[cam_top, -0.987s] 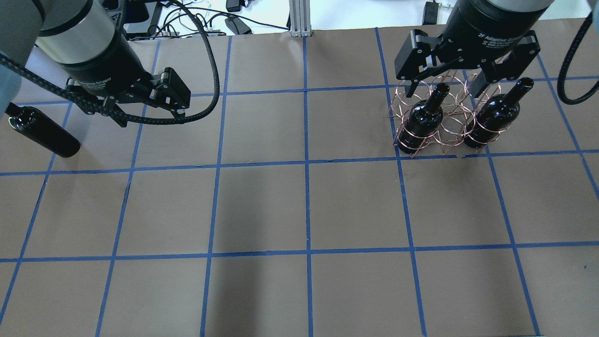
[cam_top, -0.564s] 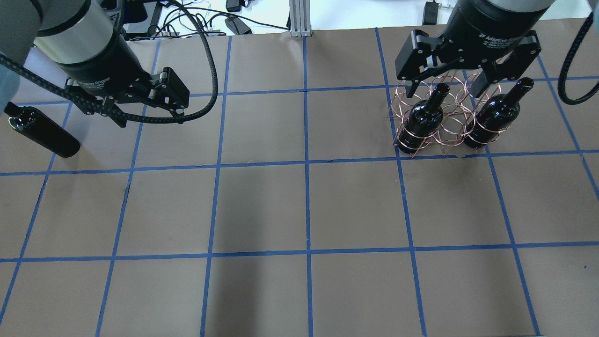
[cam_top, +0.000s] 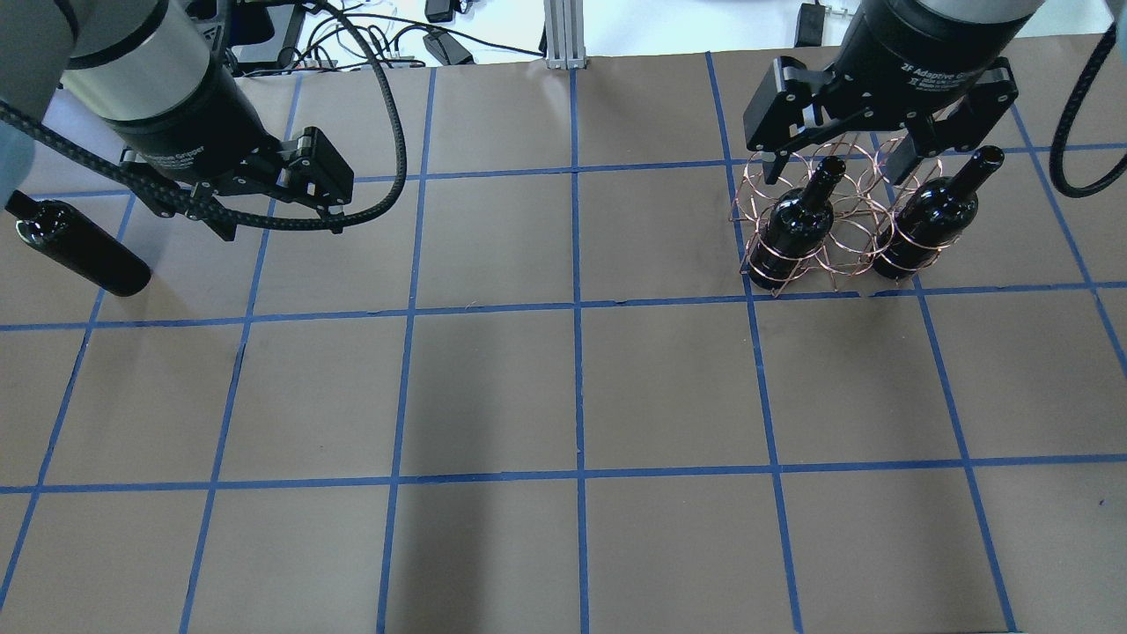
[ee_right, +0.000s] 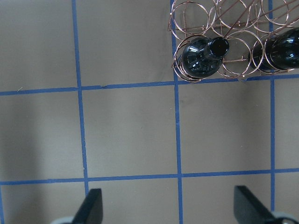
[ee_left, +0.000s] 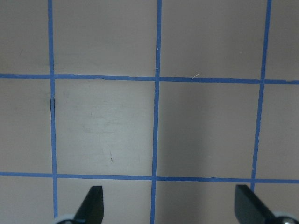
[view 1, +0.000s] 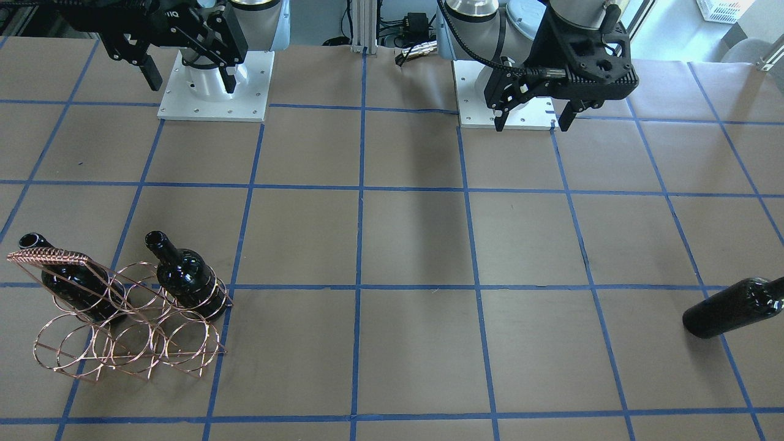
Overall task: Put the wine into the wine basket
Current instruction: 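Move the left gripper toward the dark wine bottle lying on the table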
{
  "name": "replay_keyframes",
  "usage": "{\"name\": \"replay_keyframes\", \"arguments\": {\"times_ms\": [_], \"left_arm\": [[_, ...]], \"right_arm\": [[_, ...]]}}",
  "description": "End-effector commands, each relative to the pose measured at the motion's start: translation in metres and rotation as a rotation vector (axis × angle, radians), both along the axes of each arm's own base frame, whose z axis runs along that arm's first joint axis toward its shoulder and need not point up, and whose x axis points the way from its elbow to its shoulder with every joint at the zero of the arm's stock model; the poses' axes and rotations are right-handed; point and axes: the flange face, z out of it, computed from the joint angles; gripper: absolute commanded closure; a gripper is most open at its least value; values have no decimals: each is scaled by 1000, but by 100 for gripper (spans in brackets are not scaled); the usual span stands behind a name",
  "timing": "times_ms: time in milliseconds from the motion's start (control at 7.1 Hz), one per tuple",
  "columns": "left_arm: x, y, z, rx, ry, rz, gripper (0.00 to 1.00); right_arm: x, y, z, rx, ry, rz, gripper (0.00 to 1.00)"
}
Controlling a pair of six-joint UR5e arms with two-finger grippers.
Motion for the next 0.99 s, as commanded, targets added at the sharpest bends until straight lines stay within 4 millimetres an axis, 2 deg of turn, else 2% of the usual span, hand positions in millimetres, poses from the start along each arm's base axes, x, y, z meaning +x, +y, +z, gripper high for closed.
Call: {"name": "replay_keyframes", "arguments": {"times_ms": [0, 282, 564, 846], "left_arm": [[71, -21, 6, -16, 5, 14, 0], [177, -37, 6, -37, -19, 21, 0], [266, -51, -6, -59, -42, -16, 0], [327, -80, -9, -62, -64, -81, 0]], "right_arm": [[0, 0, 0, 0, 1, 1, 0], [0, 0, 0, 0, 4, 2, 0], [0, 0, 0, 0, -4, 3, 0], [0, -1, -1, 1, 1, 3, 0]]}}
